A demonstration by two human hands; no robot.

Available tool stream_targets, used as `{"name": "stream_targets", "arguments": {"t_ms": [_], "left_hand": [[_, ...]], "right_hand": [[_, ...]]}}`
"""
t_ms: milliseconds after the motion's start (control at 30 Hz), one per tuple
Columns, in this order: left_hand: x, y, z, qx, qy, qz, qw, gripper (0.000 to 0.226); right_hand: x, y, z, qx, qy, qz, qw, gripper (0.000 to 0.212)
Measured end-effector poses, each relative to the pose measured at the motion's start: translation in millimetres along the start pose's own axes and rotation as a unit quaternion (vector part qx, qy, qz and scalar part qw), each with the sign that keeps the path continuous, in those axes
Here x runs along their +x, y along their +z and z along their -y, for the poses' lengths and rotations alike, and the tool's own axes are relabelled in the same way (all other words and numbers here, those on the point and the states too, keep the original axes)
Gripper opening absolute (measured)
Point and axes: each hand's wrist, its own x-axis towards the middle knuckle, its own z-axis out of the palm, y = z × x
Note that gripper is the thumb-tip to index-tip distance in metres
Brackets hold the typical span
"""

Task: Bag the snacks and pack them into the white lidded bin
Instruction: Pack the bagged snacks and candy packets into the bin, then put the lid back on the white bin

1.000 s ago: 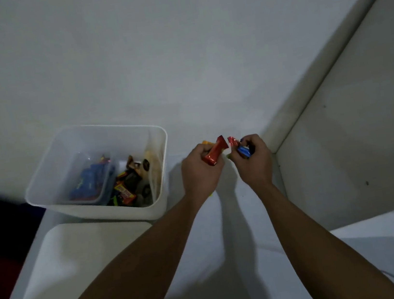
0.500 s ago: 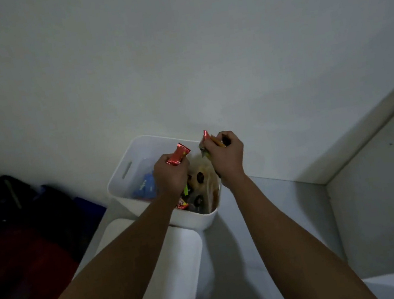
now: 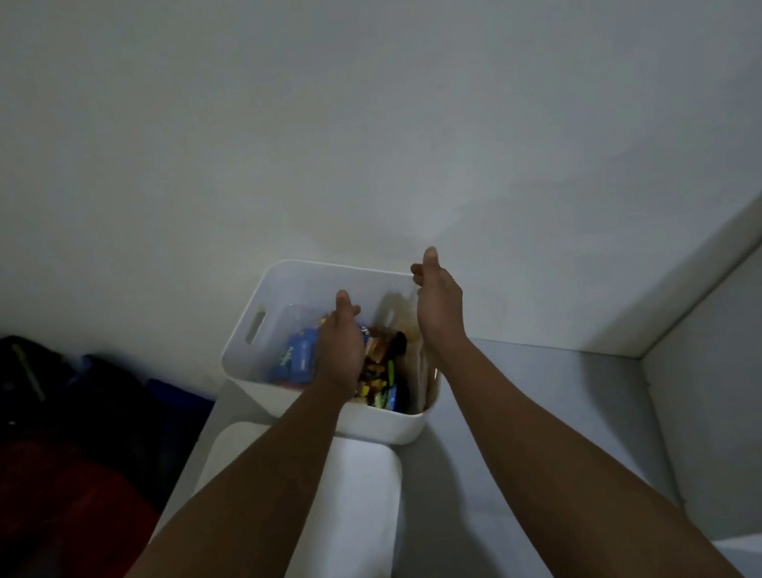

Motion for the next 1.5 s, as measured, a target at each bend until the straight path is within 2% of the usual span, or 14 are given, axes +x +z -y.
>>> {"name": "stream_targets", "arguments": {"t_ms": [133, 233, 367, 533, 667, 767, 933, 1100, 1267, 1500], "left_hand": [[-8, -1, -8, 0.054, 0.053, -0.011, 0.997, 0.050], [-12, -6, -8, 0.107, 0.081, -0.016, 0.991, 0.037], [-25, -16, -8, 0.173, 0.128, -0.046, 0.975, 0.035], [-57, -48, 14, 0.235, 0.239, -0.100, 0.937, 0.023], [-87, -81, 57, 0.296, 0.269, -0.193, 0.896, 0.012], [-107, -108, 91, 0.303, 0.241, -0.206, 0.899, 0.007], [-119, -155, 145, 0.381, 0.102, -0.131, 0.910, 0.030], [-116, -194, 178, 0.458, -0.023, -0.078, 0.885, 0.049], [-86, -223, 191, 0.487, -0.099, -0.039, 0.867, 0.075], [-39, -245, 198, 0.482, -0.080, 0.036, 0.872, 0.095]], "right_hand": [[-6, -6, 4, 0.003, -0.009, -0.017, 1.000, 0.049], [-13, -21, 2, -0.031, -0.024, -0.037, 0.999, 0.030], [-30, -51, -11, -0.060, -0.031, -0.093, 0.993, 0.016], [-75, -85, -60, -0.113, 0.009, -0.139, 0.984, 0.015], [-120, -91, -108, -0.163, 0.059, -0.112, 0.978, 0.021], [-151, -84, -143, -0.165, 0.116, -0.082, 0.976, 0.017], [-197, -62, -190, -0.195, 0.166, -0.016, 0.967, 0.024], [-224, -54, -209, -0.245, 0.163, 0.028, 0.955, 0.029], [-227, -38, -221, -0.259, 0.188, -0.003, 0.947, 0.035], [-228, 2, -229, -0.272, 0.221, -0.080, 0.933, 0.049]]}}
